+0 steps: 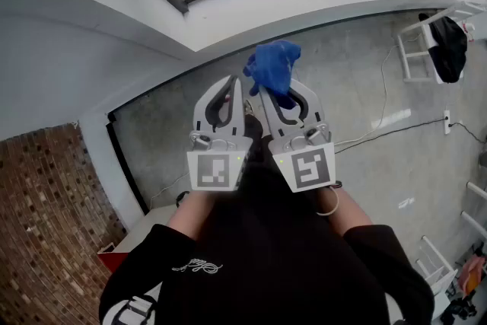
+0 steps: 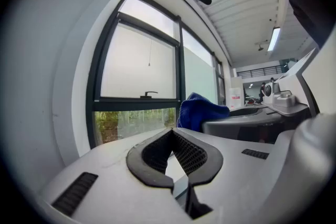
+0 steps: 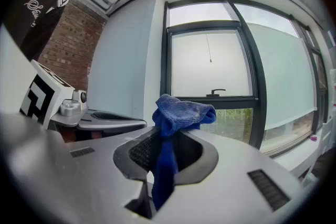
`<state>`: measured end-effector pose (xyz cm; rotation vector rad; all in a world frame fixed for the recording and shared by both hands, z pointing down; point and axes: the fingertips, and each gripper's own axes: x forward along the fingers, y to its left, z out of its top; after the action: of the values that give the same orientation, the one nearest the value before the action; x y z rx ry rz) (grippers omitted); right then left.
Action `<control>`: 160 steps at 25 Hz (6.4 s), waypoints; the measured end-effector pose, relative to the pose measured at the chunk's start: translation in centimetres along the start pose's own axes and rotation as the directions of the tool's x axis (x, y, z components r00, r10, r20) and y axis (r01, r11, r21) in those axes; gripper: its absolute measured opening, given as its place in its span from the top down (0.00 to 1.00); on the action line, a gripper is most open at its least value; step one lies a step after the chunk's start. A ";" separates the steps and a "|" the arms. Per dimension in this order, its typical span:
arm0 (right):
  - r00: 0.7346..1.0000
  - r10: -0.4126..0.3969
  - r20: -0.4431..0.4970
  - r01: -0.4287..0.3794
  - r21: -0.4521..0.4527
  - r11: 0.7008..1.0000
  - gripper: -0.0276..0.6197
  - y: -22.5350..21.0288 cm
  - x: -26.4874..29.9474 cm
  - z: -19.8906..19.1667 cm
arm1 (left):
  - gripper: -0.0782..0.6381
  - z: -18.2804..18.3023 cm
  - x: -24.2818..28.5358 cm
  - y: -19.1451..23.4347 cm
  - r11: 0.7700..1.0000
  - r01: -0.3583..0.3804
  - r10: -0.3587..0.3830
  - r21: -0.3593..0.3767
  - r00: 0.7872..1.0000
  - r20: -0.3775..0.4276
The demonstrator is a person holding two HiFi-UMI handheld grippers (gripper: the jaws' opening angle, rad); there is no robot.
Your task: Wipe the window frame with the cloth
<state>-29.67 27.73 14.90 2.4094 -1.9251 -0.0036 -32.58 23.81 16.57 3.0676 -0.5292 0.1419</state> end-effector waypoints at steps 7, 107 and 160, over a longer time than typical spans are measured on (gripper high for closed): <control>1.000 0.013 -0.011 -0.013 0.015 1.000 0.88 0.2 1.7 -0.4 | 0.88 -0.3 0.8 1.5 1.000 -0.007 0.007 -0.011 1.000 -0.012; 0.893 0.426 -0.148 -0.430 0.002 0.903 0.87 0.2 62.2 -8.2 | 0.88 -2.2 27.5 40.6 0.901 -0.425 0.415 -0.092 0.903 -0.110; 0.969 0.208 0.135 -0.206 -0.028 0.978 0.88 -8.8 65.0 -4.7 | 0.88 -4.2 30.8 37.1 0.939 -0.341 0.331 -0.037 0.930 -0.161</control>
<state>-6.56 -33.47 21.40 2.2413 -2.2200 -0.1775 -16.43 -21.20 23.96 2.8440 -1.0228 0.3555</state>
